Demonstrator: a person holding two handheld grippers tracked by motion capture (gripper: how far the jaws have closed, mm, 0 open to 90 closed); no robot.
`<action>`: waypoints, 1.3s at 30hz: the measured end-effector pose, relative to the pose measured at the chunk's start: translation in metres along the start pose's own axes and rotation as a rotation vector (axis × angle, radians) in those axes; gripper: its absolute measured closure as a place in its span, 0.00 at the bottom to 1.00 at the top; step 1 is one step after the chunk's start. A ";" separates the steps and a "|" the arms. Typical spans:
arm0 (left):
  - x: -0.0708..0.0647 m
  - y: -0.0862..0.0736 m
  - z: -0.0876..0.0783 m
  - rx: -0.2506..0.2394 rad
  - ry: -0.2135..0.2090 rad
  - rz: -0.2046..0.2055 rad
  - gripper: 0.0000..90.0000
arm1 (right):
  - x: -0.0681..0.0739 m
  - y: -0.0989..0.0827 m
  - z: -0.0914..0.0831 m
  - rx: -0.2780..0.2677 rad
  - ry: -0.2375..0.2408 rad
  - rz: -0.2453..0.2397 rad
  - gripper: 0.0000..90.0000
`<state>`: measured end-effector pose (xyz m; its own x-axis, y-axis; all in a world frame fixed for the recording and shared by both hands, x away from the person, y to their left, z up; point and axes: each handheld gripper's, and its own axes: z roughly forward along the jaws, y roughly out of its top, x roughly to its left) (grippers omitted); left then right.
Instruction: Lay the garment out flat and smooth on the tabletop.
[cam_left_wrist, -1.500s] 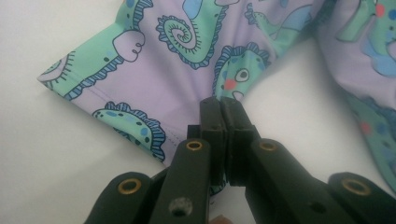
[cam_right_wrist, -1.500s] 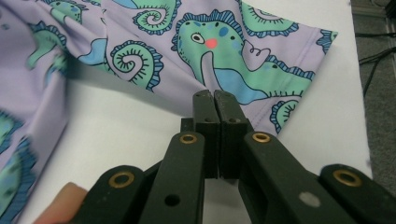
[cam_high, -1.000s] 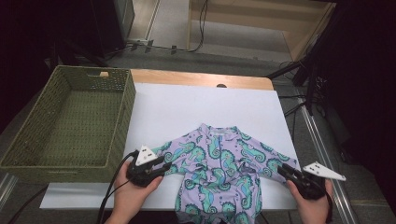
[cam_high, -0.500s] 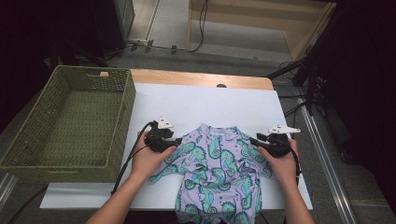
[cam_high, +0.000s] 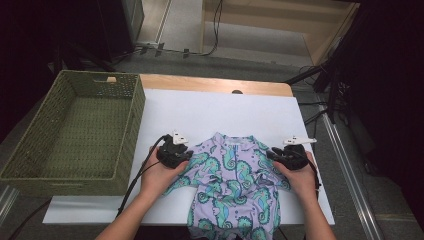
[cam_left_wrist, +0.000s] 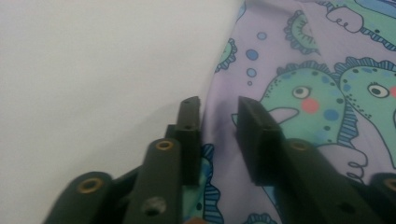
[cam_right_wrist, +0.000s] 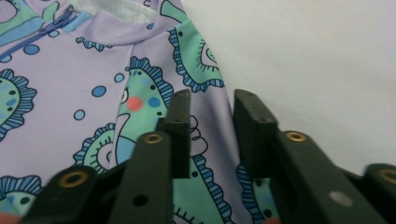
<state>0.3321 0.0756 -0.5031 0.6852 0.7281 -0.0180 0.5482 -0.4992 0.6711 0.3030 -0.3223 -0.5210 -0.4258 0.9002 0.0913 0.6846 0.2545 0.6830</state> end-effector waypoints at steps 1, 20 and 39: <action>0.000 0.000 0.000 0.001 -0.011 -0.003 0.92 | 0.000 0.000 0.000 0.001 -0.002 -0.001 0.84; 0.049 0.036 0.034 -0.053 0.074 -0.172 1.00 | -0.022 0.034 0.023 -0.064 -0.052 0.061 0.97; 0.100 0.111 0.053 -0.143 0.138 -0.233 1.00 | -0.054 0.119 0.046 -0.147 -0.157 0.052 0.98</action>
<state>0.4875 0.0681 -0.4696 0.4716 0.8773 -0.0895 0.6036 -0.2471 0.7581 0.4351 -0.3246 -0.4783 -0.2873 0.9576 0.0231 0.6044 0.1625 0.7800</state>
